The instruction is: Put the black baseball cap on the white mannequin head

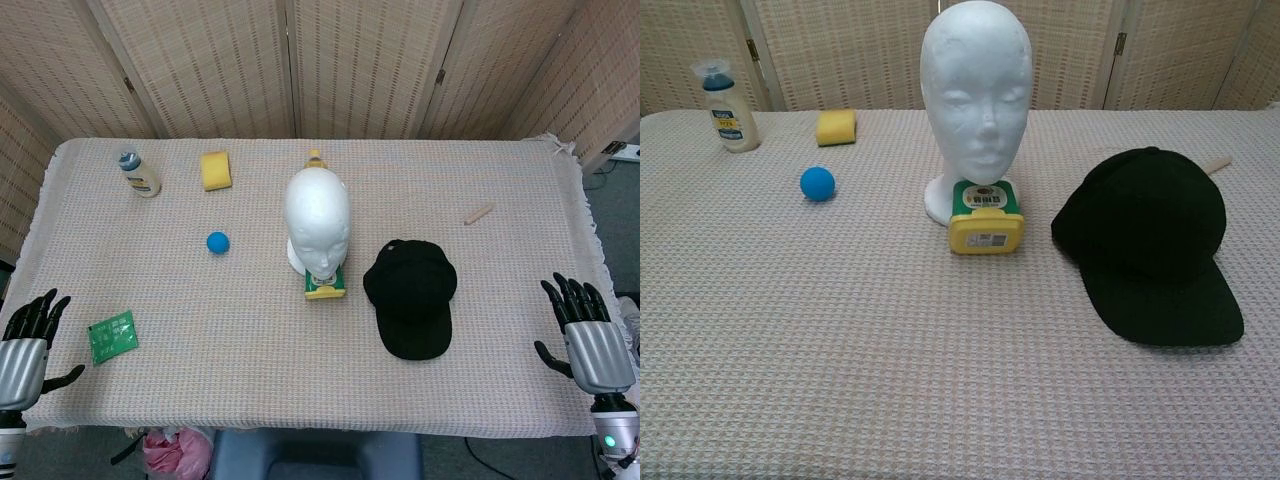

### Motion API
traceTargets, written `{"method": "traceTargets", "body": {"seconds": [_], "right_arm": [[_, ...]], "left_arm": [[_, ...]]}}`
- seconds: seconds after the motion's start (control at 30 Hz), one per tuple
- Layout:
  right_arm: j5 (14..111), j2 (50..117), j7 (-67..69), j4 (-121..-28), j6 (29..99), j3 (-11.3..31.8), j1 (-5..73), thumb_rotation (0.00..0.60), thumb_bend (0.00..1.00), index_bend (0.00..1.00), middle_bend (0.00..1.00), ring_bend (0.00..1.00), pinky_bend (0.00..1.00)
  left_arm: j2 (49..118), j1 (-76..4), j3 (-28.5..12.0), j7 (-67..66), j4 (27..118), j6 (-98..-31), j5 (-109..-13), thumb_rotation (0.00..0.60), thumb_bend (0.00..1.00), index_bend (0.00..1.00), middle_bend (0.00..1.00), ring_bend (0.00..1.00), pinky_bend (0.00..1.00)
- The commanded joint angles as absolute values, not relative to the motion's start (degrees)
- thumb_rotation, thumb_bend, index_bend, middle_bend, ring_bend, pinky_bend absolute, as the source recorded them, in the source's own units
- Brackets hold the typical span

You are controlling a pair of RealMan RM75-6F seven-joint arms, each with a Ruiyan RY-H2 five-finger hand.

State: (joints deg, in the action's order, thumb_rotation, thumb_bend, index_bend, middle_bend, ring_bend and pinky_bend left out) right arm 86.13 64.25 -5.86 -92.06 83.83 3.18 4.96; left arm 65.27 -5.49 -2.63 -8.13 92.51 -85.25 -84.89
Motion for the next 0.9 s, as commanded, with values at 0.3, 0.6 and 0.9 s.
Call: {"method": "traceTargets", "body": {"seconds": [0.3, 0.6, 0.9], "right_arm": [[87.2, 65.1, -6.6, -91.9, 83.7, 2.6, 5.1, 0.600, 0.20, 0.00, 0.00, 0.00, 0.00], [100.5, 76.0, -9.6, -77.1, 91.3, -1.1, 4.7, 0.600, 0.20, 0.00, 0.01, 0.00, 0.00], [107.6, 86.1, -6.8, -57.4, 99.4, -2.9, 4.5, 0.600, 0.20, 0.15, 0.17, 0.05, 0.00]], "left_arm": [[65.2, -5.7, -2.8, -7.8, 92.7, -85.0, -84.8, 0.600, 0.11, 0.00, 0.00, 0.00, 0.12], [63.0, -5.7, -4.3, -2.3, 93.0, -84.2, -82.0, 0.600, 0.11, 0.00, 0.00, 0.00, 0.12], [61.6, -7.0, -6.0, 3.9, 90.6, -80.7, -79.0, 0.600, 0.11, 0.00, 0.00, 0.00, 0.12]]}}
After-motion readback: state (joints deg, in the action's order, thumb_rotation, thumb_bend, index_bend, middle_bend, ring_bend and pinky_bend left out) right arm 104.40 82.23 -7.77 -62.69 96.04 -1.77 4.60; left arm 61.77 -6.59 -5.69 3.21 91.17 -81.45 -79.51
